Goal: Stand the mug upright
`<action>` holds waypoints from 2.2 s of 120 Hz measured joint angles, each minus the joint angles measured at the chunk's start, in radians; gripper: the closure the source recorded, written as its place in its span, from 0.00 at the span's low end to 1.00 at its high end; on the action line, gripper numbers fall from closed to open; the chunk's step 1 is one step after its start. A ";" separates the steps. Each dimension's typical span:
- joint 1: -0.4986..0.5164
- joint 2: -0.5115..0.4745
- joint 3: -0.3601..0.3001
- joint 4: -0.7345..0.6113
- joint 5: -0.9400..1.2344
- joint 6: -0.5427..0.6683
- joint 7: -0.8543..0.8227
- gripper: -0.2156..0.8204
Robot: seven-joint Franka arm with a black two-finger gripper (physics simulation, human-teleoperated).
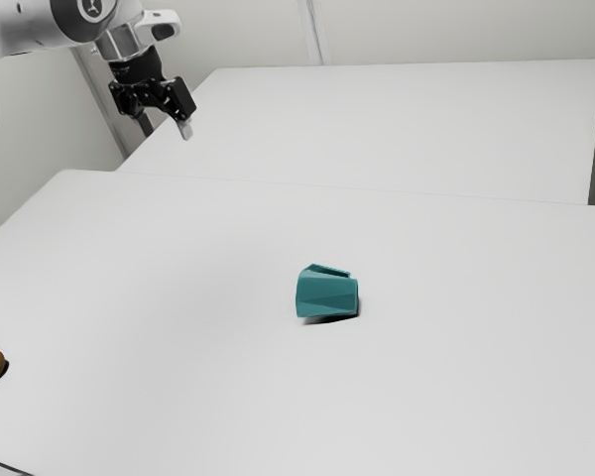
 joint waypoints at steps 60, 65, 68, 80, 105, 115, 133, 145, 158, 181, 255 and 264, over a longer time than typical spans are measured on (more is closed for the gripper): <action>0.000 -0.090 0.002 -0.239 -0.200 0.047 -0.002 0.21; 0.000 -0.092 0.002 -0.281 -0.260 0.076 0.003 0.21; 0.000 -0.093 0.003 -0.313 -0.303 0.096 0.009 0.21; 0.004 -0.103 0.006 -0.460 -0.479 0.196 0.039 0.21; 0.005 -0.103 0.003 -0.683 -0.788 0.389 0.137 0.21; 0.005 -0.101 0.000 -0.752 -0.865 0.446 0.176 0.21; 0.004 -0.096 -0.022 -0.831 -0.940 0.529 0.237 0.21; 0.002 -0.077 -0.032 -0.856 -0.963 0.560 0.272 0.21; 0.002 -0.028 -0.036 -0.834 -0.984 0.585 0.303 0.21; -0.002 0.088 -0.064 -0.784 -1.086 0.607 0.365 0.21; -0.002 0.105 -0.096 -0.788 -1.246 0.601 0.504 0.86; -0.002 0.101 -0.098 -0.787 -1.248 0.600 0.513 0.90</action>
